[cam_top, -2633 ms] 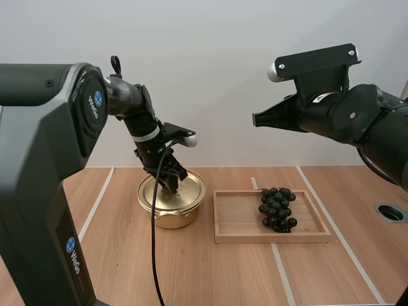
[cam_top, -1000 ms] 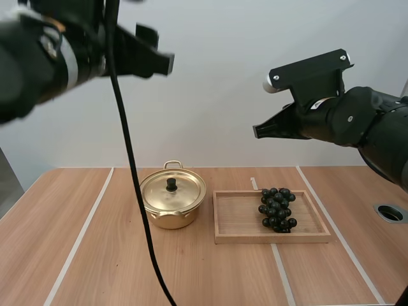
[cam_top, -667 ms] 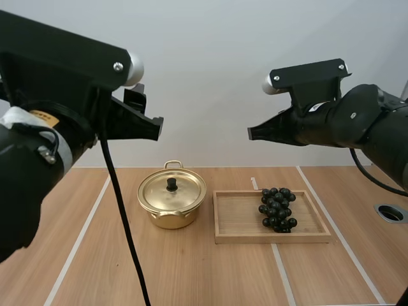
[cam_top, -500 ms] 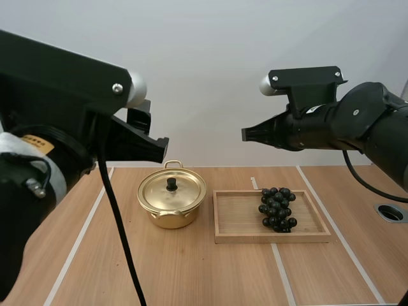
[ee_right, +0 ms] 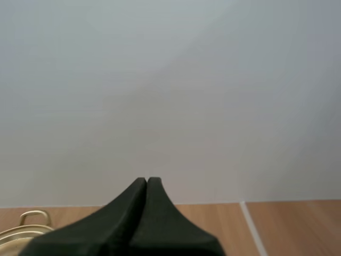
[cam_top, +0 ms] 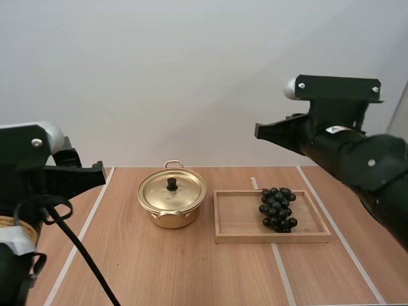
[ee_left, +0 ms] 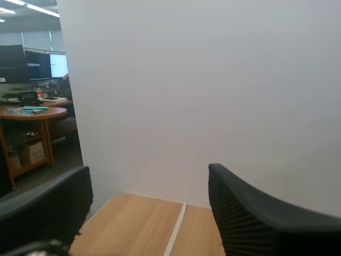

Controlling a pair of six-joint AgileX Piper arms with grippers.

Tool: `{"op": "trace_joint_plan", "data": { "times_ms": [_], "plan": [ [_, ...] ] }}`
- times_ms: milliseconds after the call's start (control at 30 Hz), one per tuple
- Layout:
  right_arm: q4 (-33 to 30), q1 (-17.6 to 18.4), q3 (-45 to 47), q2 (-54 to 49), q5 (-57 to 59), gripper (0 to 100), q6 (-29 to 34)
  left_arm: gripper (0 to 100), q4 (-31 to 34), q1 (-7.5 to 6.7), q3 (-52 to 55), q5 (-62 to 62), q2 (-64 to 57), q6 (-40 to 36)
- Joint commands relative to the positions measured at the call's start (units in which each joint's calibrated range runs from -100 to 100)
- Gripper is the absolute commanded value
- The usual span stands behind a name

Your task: Open the pot, put the pineapple inside, and close it

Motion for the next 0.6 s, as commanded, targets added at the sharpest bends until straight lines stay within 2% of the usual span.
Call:
{"op": "trace_joint_plan", "data": {
  "times_ms": [0,100,233,300,433,567],
  "plan": [
    [-1.27,-0.07,7.47,-4.23,-8.56,0,-5.87,100,3.37,-1.62,6.46,-7.96,0.26,-4.66],
    [-1.47,-0.07,14.82,-5.42,-13.93,0,-8.18,100,4.67,-2.44,11.46,-13.23,0.26,-4.66],
    [-1.58,-1.53,22.8,-5.42,-14.54,0,-8.33,100,4.38,-2.96,16.95,-15.27,-0.23,-4.66],
    [-4.41,-2.26,25.77,-5.42,-16.74,0,-8.44,100,4.26,-2.96,19.31,-13.76,-0.23,-4.66],
    [-8.75,-2.44,27.72,-5.42,-19.14,0,-8.44,100,4.39,-2.96,22.36,-9.91,-0.23,-1.02],
    [-9.09,-2.52,27.72,-5.42,-18.76,0,-8.44,100,2.34,-2.96,24.46,-7.27,-0.23,1.03]
  ]
}}
